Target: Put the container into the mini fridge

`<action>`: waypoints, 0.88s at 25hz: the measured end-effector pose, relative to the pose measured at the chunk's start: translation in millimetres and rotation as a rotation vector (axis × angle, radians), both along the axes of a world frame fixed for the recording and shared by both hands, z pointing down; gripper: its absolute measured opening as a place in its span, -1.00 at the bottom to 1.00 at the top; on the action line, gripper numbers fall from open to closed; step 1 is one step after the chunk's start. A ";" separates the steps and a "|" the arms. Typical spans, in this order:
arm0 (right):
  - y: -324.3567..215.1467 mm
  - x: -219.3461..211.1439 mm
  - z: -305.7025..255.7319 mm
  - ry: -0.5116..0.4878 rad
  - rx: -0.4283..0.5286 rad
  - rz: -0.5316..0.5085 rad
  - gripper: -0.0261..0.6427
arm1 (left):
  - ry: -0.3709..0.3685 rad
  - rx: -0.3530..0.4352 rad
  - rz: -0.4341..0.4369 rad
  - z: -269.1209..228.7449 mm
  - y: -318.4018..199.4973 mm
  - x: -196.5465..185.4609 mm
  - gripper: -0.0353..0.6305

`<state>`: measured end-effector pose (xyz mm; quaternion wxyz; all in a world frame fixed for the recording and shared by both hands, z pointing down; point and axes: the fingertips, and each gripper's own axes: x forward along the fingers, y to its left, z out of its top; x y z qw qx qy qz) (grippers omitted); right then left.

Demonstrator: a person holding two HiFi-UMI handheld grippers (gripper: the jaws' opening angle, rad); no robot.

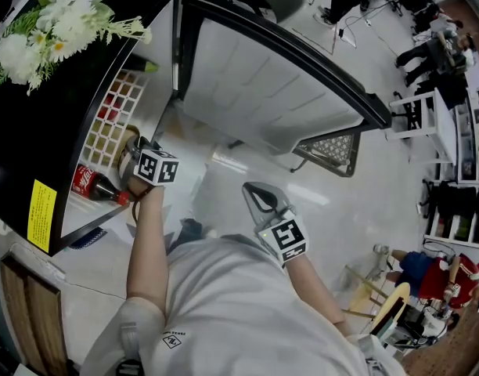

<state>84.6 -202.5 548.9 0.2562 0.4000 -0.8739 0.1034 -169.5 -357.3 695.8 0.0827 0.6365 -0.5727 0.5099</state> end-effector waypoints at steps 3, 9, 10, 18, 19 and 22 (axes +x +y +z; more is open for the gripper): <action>0.0 0.1 0.3 0.001 0.000 0.000 -0.91 | -0.002 -0.010 -0.005 3.3 0.2 -1.7 -0.74; 0.4 1.2 1.4 0.001 -0.005 0.006 -0.91 | -0.001 -0.008 -0.001 3.1 2.6 -0.7 -0.48; 1.0 1.2 1.5 0.001 -0.005 0.005 -0.91 | 0.001 -0.004 0.002 1.9 3.0 0.7 -0.44; 7.0 3.0 -3.3 -0.009 0.016 0.016 -0.91 | 0.016 0.036 0.074 -14.7 13.3 28.6 -0.37; 8.4 3.6 -4.3 -0.011 0.020 0.018 -0.91 | 0.022 0.040 0.087 -16.8 16.0 34.2 -0.37; 12.7 6.0 -8.1 -0.018 0.033 0.027 -0.91 | 0.054 0.061 0.134 -26.4 24.5 52.1 -0.38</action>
